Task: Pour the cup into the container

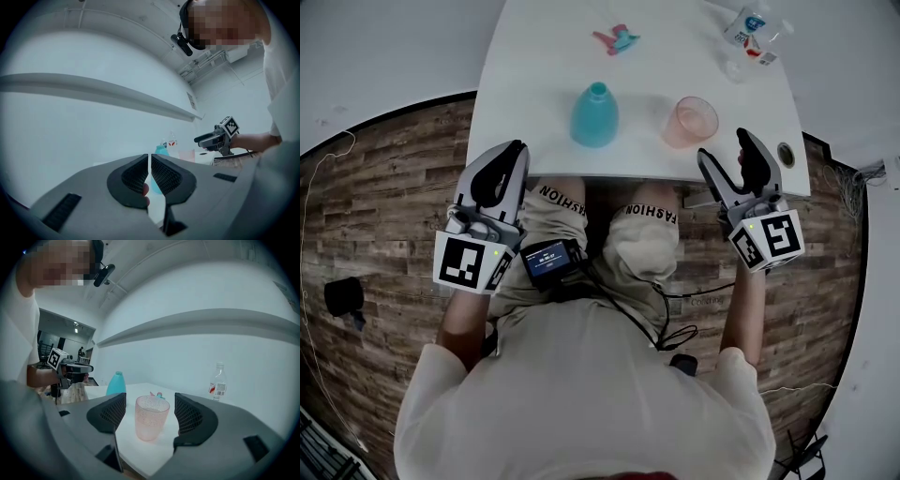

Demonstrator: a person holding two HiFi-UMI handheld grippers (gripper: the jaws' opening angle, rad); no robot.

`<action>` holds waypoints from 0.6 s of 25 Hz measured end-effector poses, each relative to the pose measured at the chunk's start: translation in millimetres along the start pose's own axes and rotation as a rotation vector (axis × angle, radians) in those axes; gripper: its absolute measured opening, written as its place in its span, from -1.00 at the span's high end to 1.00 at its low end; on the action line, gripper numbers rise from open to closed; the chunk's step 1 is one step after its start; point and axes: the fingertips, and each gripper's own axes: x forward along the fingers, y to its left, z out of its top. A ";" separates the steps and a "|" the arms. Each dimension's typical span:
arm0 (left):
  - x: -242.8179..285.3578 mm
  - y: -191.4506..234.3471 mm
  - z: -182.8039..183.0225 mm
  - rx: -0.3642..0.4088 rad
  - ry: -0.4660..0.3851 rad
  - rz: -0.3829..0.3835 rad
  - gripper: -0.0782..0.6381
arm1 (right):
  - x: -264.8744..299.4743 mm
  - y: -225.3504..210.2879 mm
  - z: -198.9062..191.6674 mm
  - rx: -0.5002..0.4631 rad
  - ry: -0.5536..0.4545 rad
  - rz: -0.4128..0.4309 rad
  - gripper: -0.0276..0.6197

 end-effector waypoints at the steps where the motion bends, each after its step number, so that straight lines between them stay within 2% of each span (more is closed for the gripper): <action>1: 0.3 -0.7 -0.4 0.000 0.002 -0.002 0.74 | 0.6 -0.2 -1.0 0.000 0.002 0.002 -0.03; 15: 3.4 0.5 -6.3 -0.012 0.011 -0.004 0.74 | 18.9 -2.6 -22.7 0.013 0.069 0.039 -0.09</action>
